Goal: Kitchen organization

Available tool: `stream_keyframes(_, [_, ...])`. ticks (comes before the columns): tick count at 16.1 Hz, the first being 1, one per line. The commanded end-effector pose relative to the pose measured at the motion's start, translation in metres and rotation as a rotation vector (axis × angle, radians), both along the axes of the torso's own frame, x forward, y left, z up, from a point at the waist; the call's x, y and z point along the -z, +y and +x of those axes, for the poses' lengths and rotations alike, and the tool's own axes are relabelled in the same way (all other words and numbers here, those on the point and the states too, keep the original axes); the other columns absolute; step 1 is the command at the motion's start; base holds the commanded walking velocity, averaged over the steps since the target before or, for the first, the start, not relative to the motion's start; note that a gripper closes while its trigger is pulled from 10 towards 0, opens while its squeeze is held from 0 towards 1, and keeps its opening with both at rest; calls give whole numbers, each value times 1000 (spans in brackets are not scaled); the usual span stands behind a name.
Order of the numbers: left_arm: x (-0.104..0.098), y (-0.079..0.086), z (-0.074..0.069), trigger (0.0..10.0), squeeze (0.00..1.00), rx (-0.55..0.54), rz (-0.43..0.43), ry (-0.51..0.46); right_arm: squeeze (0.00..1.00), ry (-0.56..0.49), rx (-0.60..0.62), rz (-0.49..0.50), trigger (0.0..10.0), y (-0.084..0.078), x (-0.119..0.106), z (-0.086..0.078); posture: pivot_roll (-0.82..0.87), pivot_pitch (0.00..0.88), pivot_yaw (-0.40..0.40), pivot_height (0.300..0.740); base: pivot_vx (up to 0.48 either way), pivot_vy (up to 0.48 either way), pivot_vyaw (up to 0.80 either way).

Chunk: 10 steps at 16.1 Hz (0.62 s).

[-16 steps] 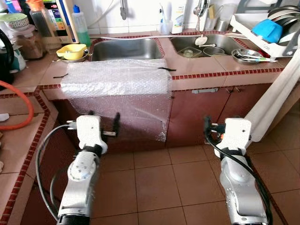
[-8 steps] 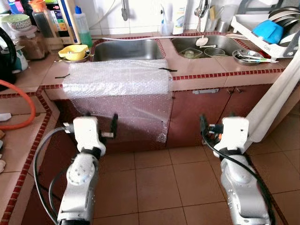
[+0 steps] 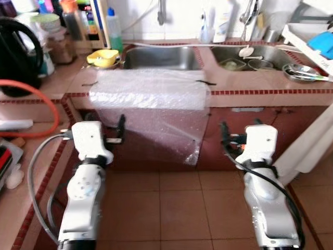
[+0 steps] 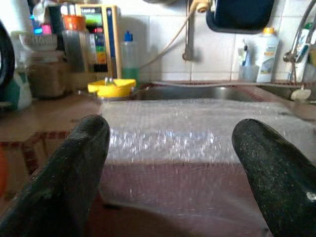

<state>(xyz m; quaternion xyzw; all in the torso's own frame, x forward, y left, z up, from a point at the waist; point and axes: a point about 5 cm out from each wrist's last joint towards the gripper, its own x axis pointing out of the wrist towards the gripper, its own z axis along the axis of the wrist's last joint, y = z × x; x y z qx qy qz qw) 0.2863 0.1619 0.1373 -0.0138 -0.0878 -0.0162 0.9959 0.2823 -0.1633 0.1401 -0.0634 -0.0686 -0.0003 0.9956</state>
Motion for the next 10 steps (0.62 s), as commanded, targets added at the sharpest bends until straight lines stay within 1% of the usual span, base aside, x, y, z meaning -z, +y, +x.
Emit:
stream_keyframes(1, [-4, -6, 1, 10000, 0, 21, -5, -7, 0, -28, 20, 5, 10000, -5, -6, -1, -16, 1, 62, 740, 341, 0, 519])
stream_keyframes(2, [-3, -7, 1, 10000, 0, 26, -3, -2, 0, -30, 22, 5, 10000, -6, -7, -1, -18, 2, 63, 740, 356, 0, 400])
stream_keyframes(6, [-1, -10, 1, 10000, 0, 41, -6, 10, 0, -34, 41, -1, 10000, -9, -8, -2, -23, 3, 64, 740, 371, 0, 0])
stream_keyframes(10, [2, -12, 1, 10000, 0, 50, 2, 22, 0, -55, 58, 1, 10000, -11, -12, -2, -27, 4, 63, 740, 424, 0, 0])
